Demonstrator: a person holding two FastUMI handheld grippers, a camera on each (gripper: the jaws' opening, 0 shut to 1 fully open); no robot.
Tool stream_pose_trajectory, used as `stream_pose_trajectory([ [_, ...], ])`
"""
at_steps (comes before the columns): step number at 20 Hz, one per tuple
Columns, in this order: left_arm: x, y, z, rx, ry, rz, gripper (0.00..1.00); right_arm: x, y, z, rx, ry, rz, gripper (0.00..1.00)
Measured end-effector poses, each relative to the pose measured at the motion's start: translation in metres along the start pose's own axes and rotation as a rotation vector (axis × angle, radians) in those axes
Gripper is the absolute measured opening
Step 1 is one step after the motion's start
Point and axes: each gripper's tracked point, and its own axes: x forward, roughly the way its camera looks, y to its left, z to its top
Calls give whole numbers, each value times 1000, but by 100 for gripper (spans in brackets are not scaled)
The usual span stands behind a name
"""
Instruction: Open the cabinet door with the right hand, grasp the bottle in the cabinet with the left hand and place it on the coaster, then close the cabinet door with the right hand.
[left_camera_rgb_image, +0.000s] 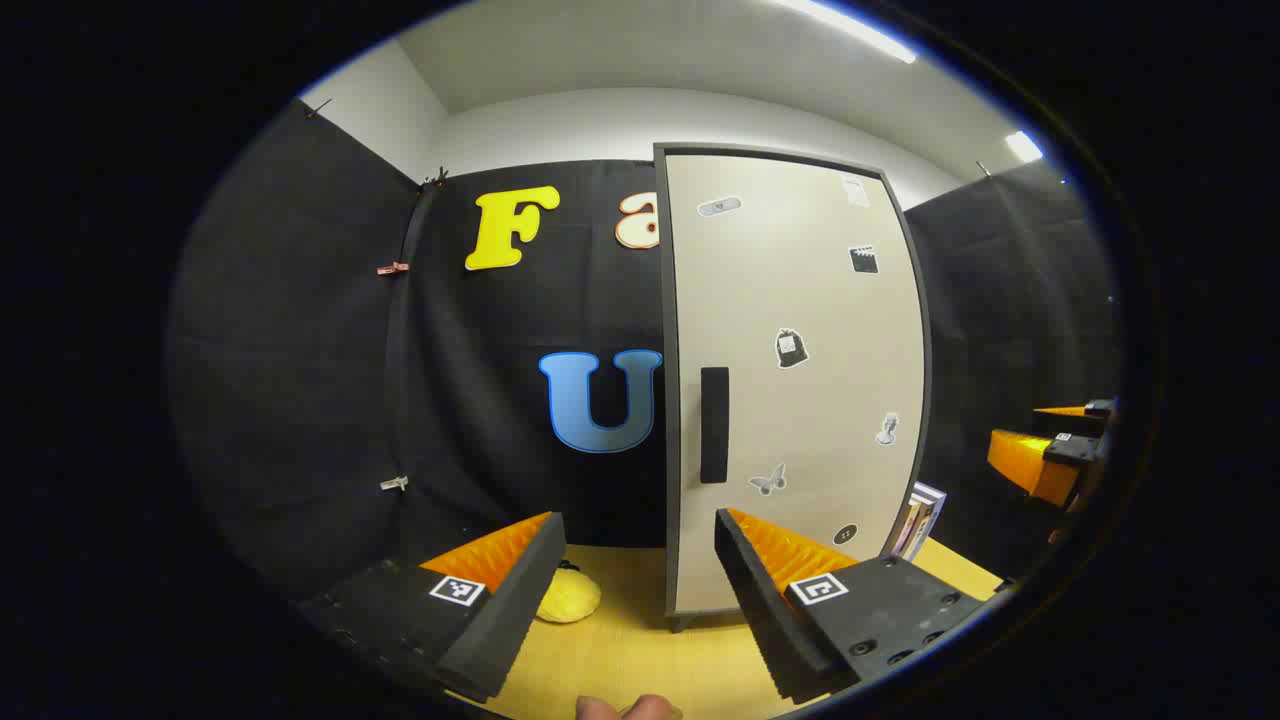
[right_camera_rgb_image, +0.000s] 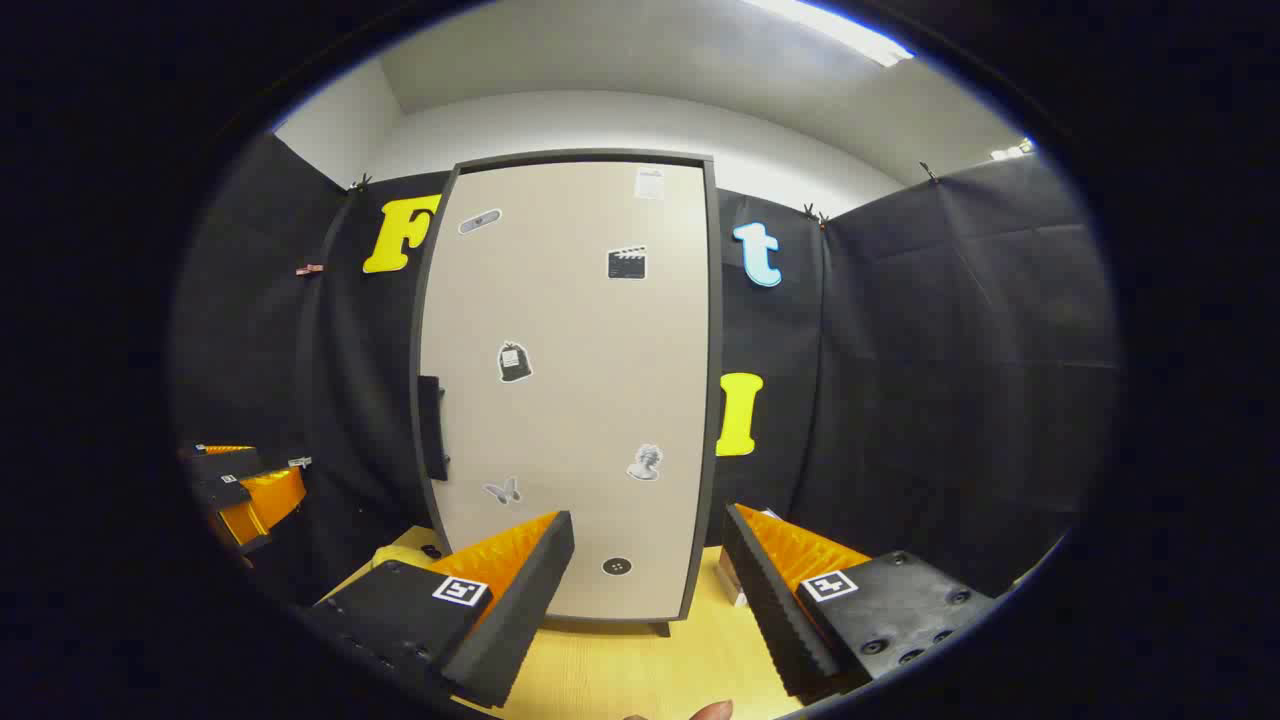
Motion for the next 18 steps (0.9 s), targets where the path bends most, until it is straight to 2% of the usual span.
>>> stream_pose_trajectory([
  [6,2,6,11,6,-39,-13,94,-1,17,-3,-8,6,6,97],
  [18,5,6,9,21,-34,-20,95,4,28,-3,5,1,20,98],
])
